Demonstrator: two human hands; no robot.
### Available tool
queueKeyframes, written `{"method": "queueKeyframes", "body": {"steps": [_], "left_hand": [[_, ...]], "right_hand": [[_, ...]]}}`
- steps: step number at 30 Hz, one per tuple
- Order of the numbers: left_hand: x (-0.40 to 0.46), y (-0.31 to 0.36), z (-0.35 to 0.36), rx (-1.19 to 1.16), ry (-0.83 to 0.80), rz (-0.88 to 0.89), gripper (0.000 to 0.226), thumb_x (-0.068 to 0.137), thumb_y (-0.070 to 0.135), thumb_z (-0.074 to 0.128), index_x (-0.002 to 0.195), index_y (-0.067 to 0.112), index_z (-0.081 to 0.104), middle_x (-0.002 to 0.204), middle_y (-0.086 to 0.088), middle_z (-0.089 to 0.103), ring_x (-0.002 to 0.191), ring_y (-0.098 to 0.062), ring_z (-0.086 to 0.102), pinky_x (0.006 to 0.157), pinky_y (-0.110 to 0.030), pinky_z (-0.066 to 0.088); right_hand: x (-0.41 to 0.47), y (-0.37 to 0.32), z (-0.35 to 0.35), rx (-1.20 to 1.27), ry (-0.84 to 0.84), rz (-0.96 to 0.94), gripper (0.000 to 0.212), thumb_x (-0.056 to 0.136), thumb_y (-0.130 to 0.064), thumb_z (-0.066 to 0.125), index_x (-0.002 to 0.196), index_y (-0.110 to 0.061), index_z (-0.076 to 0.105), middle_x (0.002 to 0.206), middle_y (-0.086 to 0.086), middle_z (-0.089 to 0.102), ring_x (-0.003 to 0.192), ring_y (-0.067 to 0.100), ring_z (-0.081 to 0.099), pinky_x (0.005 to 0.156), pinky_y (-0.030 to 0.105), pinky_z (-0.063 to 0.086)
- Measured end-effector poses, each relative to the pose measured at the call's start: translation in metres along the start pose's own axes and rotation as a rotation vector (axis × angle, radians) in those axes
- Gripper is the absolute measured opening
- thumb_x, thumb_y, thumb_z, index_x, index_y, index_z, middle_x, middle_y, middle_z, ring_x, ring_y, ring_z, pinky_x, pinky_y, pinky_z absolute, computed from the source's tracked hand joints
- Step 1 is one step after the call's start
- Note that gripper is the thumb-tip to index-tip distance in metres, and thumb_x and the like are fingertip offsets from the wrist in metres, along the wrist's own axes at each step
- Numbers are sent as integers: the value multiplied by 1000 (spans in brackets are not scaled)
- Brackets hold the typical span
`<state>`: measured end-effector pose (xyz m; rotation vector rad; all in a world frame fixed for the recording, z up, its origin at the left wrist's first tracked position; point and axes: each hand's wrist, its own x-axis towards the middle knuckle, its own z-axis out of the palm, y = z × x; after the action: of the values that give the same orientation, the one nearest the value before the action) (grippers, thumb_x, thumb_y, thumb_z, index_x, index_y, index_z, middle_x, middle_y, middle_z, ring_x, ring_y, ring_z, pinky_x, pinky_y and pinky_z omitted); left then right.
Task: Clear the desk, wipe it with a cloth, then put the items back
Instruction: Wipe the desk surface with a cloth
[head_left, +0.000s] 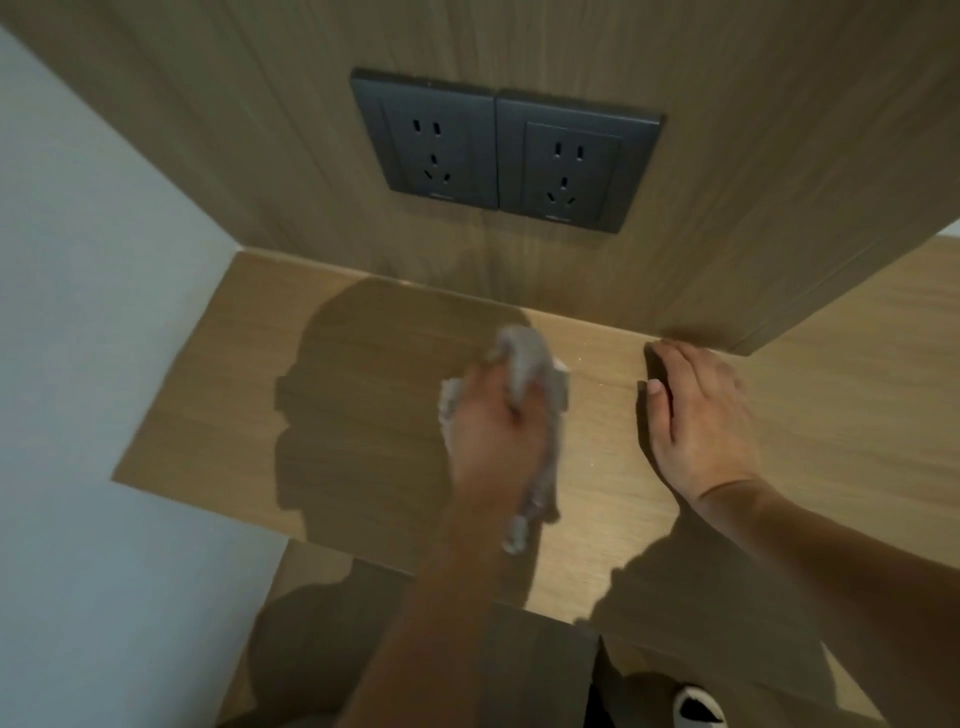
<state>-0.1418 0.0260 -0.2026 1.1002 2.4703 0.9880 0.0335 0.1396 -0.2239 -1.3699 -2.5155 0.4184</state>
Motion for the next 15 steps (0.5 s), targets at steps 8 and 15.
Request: {"method": "queueKeyframes", "body": {"steps": [8,15], "left_hand": [[159,-152,-108,210,457,-547,53,87,62,36,119,24,55,120,-15,63,108,-40,62,99,-57,48],[115,-28,-10,283,275,-362,39,94,29,50,118,0,61,120,-23,61,102,-41,62,77,-44,48]], "right_hand": [[-1,2,4,-7,13,-9,46,102,-30,34,140,-7,48,140,13,52,132,30,44,115,47,30],[1,4,5,-1,22,-18,46,101,-29,35,138,-5,50,138,15,53,131,30,45,113,51,33]]}}
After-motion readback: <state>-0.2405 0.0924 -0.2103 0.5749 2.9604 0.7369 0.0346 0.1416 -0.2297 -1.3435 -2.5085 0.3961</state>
